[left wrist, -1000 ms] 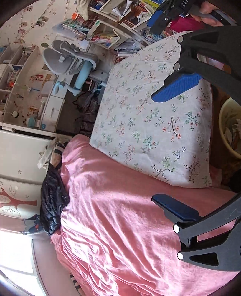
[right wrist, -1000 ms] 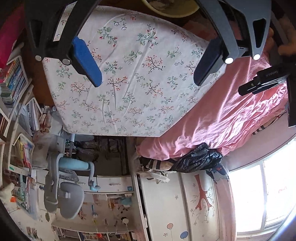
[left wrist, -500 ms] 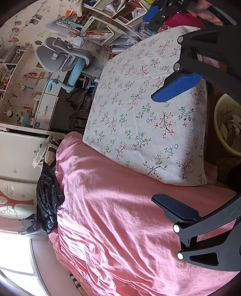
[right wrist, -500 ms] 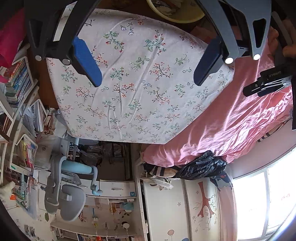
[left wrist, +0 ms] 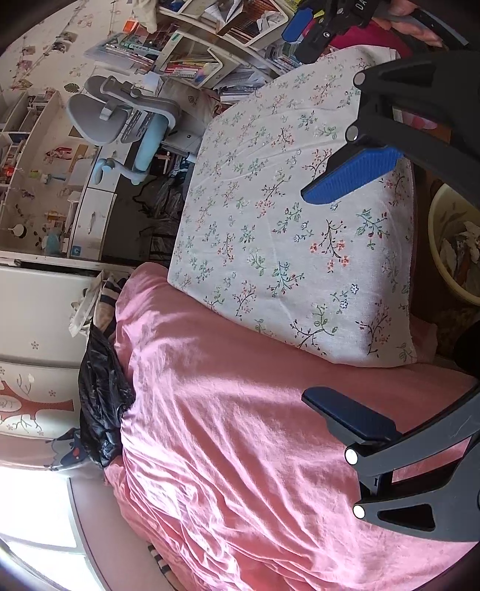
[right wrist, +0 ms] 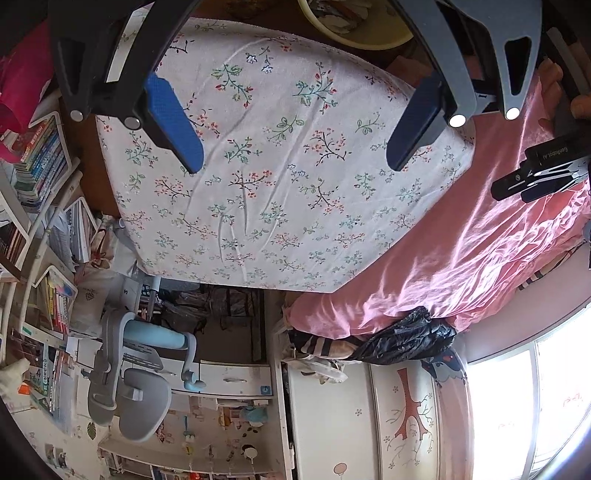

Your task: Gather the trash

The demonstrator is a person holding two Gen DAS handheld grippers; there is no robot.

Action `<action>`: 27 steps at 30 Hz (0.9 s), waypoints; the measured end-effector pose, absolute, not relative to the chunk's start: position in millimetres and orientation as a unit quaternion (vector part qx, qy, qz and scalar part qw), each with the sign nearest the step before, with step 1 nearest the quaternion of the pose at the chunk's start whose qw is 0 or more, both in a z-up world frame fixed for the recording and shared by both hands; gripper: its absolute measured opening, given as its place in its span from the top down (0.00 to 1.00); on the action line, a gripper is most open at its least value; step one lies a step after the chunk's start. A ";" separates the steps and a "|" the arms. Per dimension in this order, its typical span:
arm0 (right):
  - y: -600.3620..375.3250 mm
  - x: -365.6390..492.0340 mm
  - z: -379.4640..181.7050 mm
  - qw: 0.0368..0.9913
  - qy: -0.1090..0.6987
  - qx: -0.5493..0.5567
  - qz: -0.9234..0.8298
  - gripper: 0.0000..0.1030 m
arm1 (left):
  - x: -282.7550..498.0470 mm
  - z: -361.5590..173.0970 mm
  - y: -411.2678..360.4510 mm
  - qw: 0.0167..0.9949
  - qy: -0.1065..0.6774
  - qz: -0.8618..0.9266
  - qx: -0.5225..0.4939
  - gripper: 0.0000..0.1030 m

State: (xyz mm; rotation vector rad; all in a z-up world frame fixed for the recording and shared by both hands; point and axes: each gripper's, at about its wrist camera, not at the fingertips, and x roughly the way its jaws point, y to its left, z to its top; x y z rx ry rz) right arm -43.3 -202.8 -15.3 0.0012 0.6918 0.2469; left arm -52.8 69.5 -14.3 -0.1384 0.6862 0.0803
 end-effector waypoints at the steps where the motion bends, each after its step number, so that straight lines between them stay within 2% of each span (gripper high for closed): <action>1: -202.4 -43.2 -15.4 0.933 0.338 0.000 0.121 0.07 | -52.8 -14.3 69.2 0.939 0.336 0.039 -0.067 0.07; 27: -203.1 -42.1 -15.0 0.933 0.338 -0.004 0.121 0.07 | -55.1 -7.5 64.2 0.945 0.320 0.040 -0.049 0.07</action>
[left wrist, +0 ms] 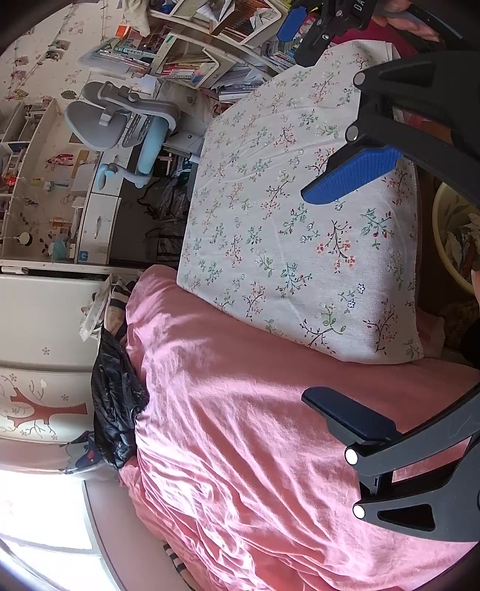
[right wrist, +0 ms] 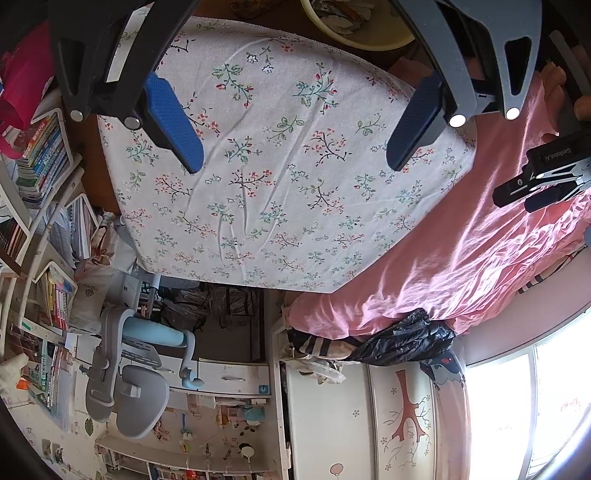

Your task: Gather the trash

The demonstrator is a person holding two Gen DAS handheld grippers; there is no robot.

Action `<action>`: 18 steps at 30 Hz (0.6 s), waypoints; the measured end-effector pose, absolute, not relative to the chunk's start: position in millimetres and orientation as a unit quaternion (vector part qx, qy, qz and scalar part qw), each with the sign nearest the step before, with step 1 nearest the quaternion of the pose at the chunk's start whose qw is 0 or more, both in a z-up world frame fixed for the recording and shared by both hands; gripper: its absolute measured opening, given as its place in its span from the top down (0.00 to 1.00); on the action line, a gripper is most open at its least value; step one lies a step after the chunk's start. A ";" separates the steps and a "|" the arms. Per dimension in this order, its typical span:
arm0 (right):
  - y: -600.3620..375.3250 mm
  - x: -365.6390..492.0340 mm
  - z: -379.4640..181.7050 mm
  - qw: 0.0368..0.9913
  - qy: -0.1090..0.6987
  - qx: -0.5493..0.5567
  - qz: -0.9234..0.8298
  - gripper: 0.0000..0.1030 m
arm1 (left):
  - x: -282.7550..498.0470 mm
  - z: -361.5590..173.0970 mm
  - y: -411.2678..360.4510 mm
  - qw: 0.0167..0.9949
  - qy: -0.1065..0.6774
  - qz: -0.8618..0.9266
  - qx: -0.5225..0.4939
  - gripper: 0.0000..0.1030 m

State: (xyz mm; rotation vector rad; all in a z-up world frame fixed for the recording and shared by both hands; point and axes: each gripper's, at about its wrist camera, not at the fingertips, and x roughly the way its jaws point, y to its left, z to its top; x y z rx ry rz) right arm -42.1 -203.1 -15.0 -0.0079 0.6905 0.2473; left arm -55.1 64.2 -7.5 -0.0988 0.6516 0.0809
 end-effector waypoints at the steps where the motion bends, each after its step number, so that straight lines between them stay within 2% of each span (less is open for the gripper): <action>1: -203.1 -42.0 -15.0 0.934 0.338 -0.004 0.121 0.07 | -55.2 -6.9 64.5 0.946 0.319 0.040 -0.048 0.07; 18: -202.1 -42.2 -14.1 0.934 0.336 -0.006 0.121 0.07 | -61.0 -0.2 66.0 0.952 0.299 0.039 -0.054 0.07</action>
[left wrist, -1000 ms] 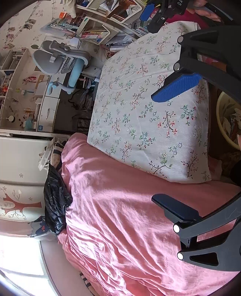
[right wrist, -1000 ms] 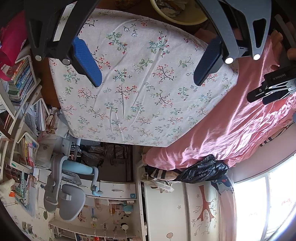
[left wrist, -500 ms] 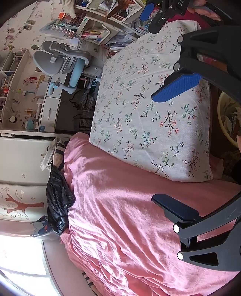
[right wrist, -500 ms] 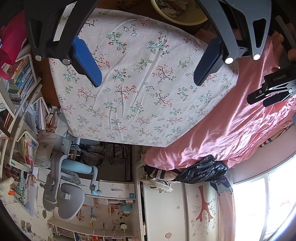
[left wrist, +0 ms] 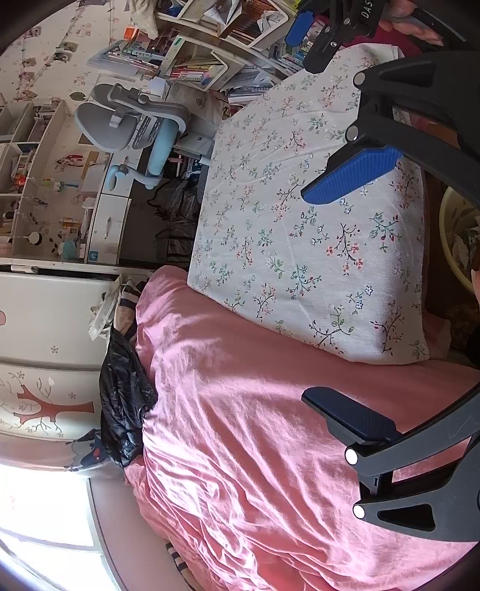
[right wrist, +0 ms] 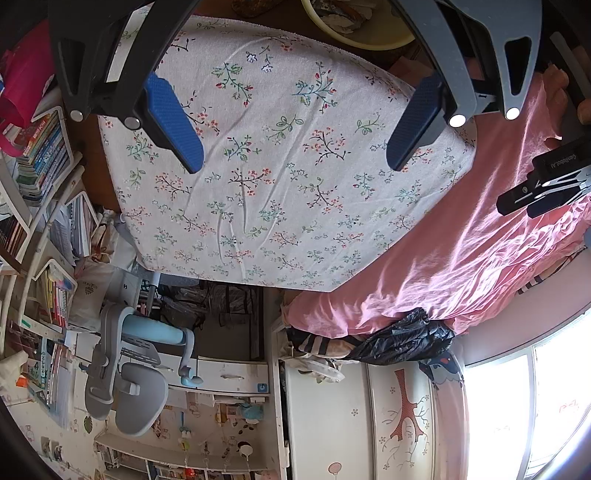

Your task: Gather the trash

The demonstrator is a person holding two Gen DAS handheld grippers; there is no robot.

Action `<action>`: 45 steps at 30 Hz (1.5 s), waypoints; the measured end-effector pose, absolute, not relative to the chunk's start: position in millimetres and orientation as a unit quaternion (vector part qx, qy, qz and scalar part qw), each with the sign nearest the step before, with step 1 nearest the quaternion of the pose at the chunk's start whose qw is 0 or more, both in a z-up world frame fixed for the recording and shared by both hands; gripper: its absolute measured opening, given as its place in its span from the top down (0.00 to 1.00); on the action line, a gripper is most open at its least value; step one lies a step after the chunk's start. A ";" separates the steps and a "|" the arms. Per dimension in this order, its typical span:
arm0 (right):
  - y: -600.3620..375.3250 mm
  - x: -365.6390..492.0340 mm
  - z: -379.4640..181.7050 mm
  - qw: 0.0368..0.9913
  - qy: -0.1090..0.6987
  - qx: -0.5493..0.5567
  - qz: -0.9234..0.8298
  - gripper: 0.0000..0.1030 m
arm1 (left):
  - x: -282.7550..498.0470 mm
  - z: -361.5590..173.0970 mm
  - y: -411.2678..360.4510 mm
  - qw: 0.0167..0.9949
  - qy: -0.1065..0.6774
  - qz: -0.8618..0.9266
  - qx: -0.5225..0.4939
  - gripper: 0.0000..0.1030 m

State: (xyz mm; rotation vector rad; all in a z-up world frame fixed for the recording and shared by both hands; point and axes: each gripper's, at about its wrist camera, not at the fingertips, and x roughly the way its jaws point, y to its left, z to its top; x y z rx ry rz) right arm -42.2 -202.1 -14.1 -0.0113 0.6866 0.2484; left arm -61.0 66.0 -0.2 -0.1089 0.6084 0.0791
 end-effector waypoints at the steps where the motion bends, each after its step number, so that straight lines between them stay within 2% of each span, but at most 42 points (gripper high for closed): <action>1: -202.3 -41.5 -13.9 0.934 0.336 -0.006 0.122 0.07 | -61.3 0.2 66.0 0.952 0.298 0.039 -0.054 0.07; 45: -200.8 -43.4 -15.5 0.935 0.335 -0.007 0.121 0.07 | -65.2 8.3 66.2 0.957 0.283 0.039 -0.054 0.07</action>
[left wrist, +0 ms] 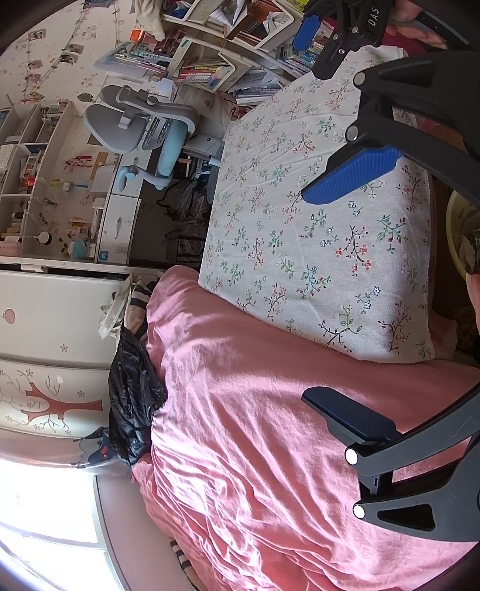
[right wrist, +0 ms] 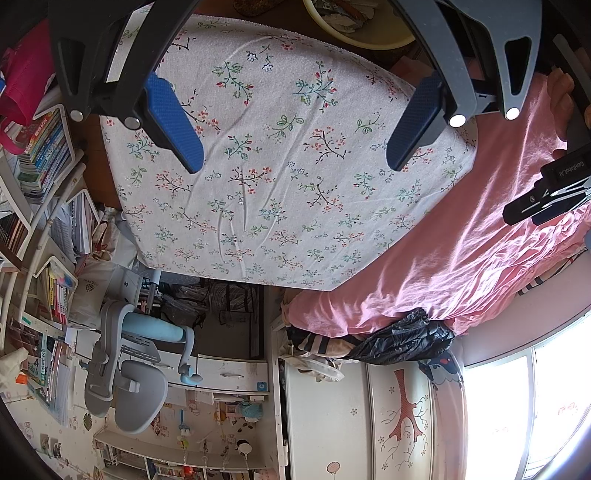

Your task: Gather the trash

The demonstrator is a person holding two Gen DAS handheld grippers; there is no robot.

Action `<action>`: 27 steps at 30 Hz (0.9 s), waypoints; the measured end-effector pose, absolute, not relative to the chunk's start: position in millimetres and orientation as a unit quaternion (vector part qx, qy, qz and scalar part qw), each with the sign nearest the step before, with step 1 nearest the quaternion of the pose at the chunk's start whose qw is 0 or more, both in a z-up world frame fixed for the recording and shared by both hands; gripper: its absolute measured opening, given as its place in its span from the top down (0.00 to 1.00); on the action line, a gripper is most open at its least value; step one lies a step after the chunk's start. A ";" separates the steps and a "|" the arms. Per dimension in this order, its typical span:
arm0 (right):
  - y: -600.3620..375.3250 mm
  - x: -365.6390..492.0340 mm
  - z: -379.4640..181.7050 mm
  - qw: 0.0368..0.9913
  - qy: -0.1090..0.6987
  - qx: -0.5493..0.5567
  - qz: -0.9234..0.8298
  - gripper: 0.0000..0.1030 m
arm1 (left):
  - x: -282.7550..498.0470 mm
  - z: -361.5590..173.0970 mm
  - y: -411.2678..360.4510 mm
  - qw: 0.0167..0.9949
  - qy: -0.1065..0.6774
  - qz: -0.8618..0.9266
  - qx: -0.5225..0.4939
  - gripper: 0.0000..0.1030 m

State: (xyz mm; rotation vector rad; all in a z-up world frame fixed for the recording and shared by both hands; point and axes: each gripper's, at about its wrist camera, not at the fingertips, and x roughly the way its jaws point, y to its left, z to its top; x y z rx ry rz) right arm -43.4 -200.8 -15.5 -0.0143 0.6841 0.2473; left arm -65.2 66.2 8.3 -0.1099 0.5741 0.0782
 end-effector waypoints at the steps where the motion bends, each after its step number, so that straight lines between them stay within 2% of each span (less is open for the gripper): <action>1: -200.8 -43.4 -15.5 0.935 0.335 -0.007 0.121 0.07 | -65.0 8.7 66.7 0.957 0.283 0.039 -0.054 0.07; 27: -199.7 -44.5 -16.3 0.935 0.334 -0.008 0.121 0.07 | -64.9 11.2 74.1 0.957 0.280 0.042 -0.055 0.07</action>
